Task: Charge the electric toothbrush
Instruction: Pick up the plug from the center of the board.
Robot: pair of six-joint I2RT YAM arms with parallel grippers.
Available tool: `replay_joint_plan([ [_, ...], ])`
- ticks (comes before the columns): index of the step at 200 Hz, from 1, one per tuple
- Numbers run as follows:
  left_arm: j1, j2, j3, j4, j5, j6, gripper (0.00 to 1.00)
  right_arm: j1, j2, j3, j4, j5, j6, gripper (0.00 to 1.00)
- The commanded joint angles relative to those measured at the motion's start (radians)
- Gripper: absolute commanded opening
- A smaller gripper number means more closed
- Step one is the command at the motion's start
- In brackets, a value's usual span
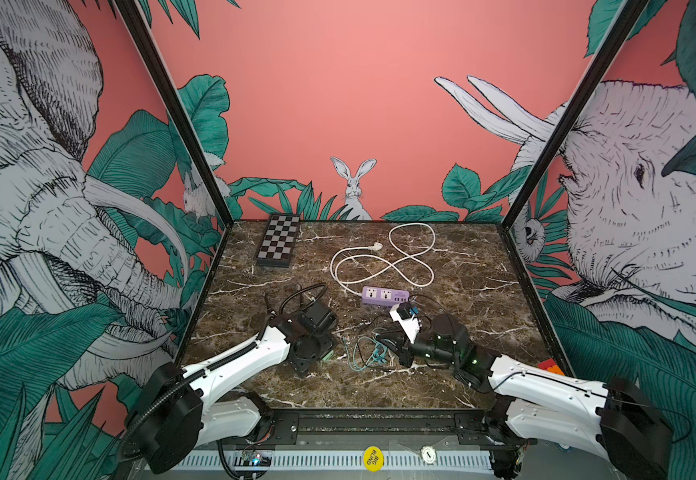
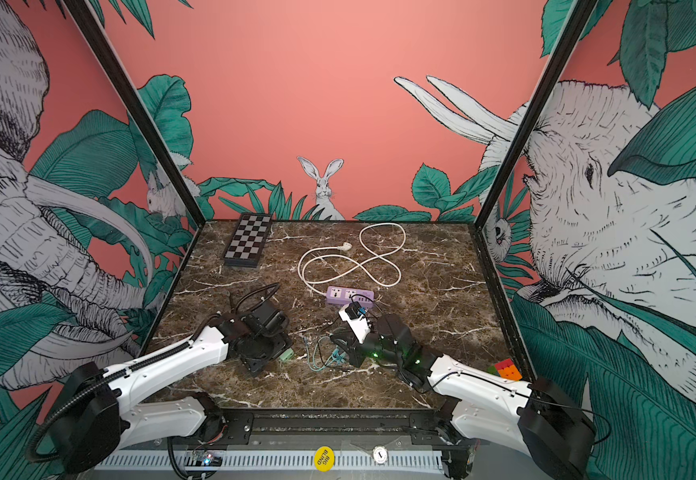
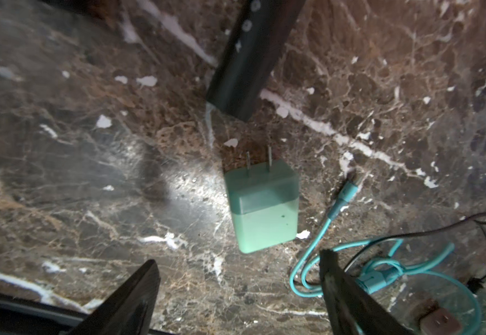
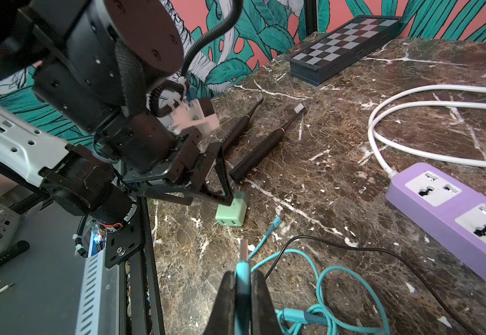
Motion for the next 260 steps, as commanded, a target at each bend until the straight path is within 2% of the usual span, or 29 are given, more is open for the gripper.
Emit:
replay_joint_plan([
  [1,-0.007,0.040,0.018,0.057,-0.045,0.030,0.86,0.007,-0.016,-0.011,0.023,-0.013,-0.007,0.00],
  [56,-0.012,0.130,-0.004,0.113,-0.053,0.037,0.76,0.011,-0.033,-0.014,0.012,-0.016,-0.011,0.00],
  [108,-0.015,0.176,-0.010,0.137,-0.060,0.041,0.57,0.012,-0.039,-0.015,0.015,-0.014,-0.006,0.00],
  [180,-0.017,0.196,-0.050,0.169,-0.052,0.011,0.51,0.018,-0.038,-0.018,0.022,-0.007,0.001,0.00],
  [200,-0.016,0.205,-0.053,0.174,-0.049,0.015,0.41,0.021,-0.036,-0.019,0.027,0.000,0.001,0.00],
  [212,-0.017,0.212,-0.051,0.176,-0.048,0.020,0.32,0.024,-0.035,-0.024,0.032,0.007,0.001,0.00],
  [229,-0.017,0.213,-0.036,0.163,-0.052,0.026,0.18,0.030,-0.030,-0.031,0.040,0.022,-0.003,0.00],
  [245,-0.015,0.194,-0.008,0.137,-0.057,0.032,0.00,0.043,-0.031,-0.036,0.041,0.055,-0.015,0.00],
  [260,-0.002,0.148,0.030,0.124,-0.054,0.036,0.00,0.070,-0.048,-0.027,0.017,0.114,-0.052,0.00],
])
